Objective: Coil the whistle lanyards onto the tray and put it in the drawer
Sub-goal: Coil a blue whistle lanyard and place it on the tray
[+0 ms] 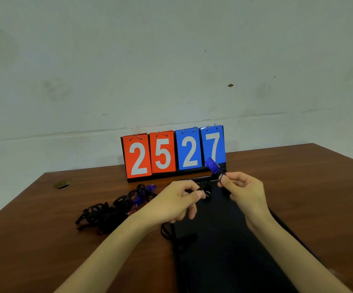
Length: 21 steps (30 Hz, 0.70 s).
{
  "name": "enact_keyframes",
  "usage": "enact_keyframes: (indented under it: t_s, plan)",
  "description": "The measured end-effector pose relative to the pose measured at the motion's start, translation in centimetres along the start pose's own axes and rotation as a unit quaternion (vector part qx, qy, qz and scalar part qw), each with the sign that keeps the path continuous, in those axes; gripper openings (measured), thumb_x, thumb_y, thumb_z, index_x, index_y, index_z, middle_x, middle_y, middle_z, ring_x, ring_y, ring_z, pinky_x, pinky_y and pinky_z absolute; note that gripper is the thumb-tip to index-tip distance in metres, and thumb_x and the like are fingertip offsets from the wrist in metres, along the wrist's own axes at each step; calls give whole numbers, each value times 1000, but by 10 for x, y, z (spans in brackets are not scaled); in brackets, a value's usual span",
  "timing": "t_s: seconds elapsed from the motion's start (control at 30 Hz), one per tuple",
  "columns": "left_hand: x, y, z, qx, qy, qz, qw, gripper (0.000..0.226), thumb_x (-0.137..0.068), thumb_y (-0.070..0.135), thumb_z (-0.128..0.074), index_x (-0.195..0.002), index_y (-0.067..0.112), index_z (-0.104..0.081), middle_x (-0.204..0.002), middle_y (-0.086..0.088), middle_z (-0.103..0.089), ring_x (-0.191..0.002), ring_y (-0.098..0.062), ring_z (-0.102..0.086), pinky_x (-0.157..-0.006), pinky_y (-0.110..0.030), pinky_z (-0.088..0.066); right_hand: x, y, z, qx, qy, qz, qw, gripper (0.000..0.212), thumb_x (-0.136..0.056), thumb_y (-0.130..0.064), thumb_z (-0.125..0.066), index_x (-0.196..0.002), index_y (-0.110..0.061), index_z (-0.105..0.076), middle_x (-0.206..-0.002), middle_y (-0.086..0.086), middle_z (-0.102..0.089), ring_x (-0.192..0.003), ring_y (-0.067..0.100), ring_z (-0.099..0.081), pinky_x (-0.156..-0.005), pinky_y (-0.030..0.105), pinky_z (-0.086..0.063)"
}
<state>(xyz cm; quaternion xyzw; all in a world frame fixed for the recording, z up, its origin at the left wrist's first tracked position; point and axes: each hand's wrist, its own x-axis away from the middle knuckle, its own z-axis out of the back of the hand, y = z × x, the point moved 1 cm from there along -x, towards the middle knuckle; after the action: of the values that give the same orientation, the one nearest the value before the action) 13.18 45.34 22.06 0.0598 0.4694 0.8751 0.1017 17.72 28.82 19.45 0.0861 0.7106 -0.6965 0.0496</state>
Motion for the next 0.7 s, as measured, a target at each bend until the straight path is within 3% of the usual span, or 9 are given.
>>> enact_keyframes:
  t_s: [0.13,0.27,0.37,0.57,0.7]
  plan:
    - [4,7,4,-87,13,-31,996,20,-97,26,-47,-100,13,-62,-54,7,-56,-37,3,-45,-46,-6,-32,1,5,-3,87,-16,37,995,10,-81,-9,-68,-85,-19,-66,-80,0,-70,-79,10,-67,-69,21,-50]
    - [8,9,12,-120,8,-52,991,21,-95,31,-49,-90,17,-64,-53,9,-55,-43,4,-48,-58,-11,-36,8,8,-9,229,-70,106,965,12,-81,-14,-69,-86,-24,-65,-75,-9,-65,-70,1,-61,-65,14,-47]
    - [9,9,21,-134,24,-62,989,24,-94,33,-49,-80,21,-63,-51,9,-54,-45,2,-48,-59,-7,-38,13,8,-13,303,-127,161,931,10,-81,-18,-69,-85,-26,-64,-68,-12,-58,-62,-5,-53,-58,11,-41]
    - [9,2,37,-149,55,-70,985,29,-93,34,-52,-71,21,-63,-44,10,-53,-44,2,-49,-57,-8,-41,23,9,-20,284,-252,139,915,13,-82,-21,-69,-83,-33,-64,-76,-9,-64,-73,0,-58,-66,15,-46]
    - [7,-2,42,-146,49,-61,986,30,-91,35,-54,-69,19,-65,-43,9,-53,-42,0,-48,-52,-8,-41,26,7,-23,235,-311,117,913,13,-82,-17,-69,-80,-29,-66,-76,-7,-67,-70,0,-58,-69,17,-48]
